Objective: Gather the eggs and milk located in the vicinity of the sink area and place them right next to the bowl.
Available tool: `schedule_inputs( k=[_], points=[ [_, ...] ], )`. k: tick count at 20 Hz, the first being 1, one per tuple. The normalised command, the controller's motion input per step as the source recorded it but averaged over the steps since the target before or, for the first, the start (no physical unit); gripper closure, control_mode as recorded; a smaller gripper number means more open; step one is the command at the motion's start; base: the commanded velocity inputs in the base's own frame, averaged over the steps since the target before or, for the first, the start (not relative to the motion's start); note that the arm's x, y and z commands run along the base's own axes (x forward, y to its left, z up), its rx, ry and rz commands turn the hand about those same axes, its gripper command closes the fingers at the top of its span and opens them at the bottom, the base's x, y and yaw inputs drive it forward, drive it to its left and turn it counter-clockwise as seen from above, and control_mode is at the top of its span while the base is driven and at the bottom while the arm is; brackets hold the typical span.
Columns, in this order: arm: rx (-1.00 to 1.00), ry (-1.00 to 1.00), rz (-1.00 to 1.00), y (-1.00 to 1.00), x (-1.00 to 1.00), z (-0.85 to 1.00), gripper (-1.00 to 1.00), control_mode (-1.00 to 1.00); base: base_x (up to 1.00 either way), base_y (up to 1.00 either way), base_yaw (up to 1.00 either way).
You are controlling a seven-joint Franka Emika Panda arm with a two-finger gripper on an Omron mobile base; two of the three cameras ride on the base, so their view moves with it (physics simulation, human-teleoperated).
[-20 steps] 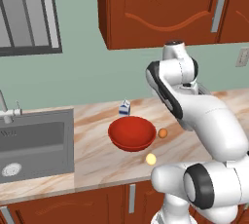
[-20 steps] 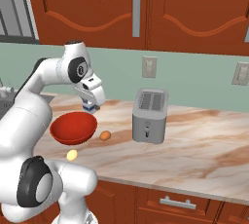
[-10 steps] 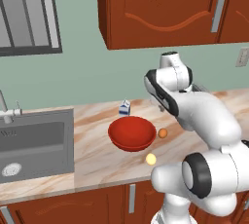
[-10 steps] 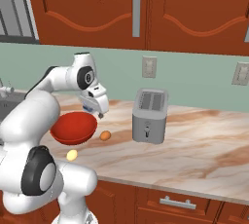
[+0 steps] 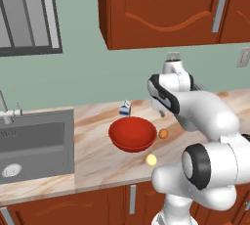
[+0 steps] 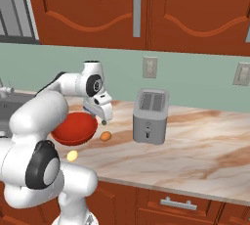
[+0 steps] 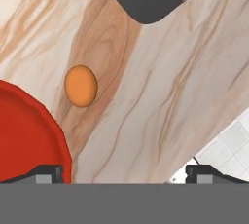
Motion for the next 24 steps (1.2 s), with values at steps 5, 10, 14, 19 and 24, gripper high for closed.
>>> schedule_inputs(
  k=[5, 10, 14, 19, 24],
  points=[
    [0.19, 0.02, -0.03, -0.28, 0.11, -0.34, -1.00, -1.00, 0.00, 0.00, 0.00],
    [0.03, -0.03, 0.00, -0.05, 0.02, -0.04, -1.00, -1.00, 0.00, 0.00, 0.00],
    [0.00, -0.05, 0.00, 0.00, 0.06, -0.11, -1.00, -1.00, 0.00, 0.00, 0.00],
    [0.00, -0.09, 0.00, 0.00, 0.27, -0.29, -1.00, -1.00, 0.00, 0.00, 0.00],
    [0.00, -0.12, 0.00, 0.00, 0.19, -0.20, -1.00, -1.00, 0.00, 0.00, 0.00]
  ],
)
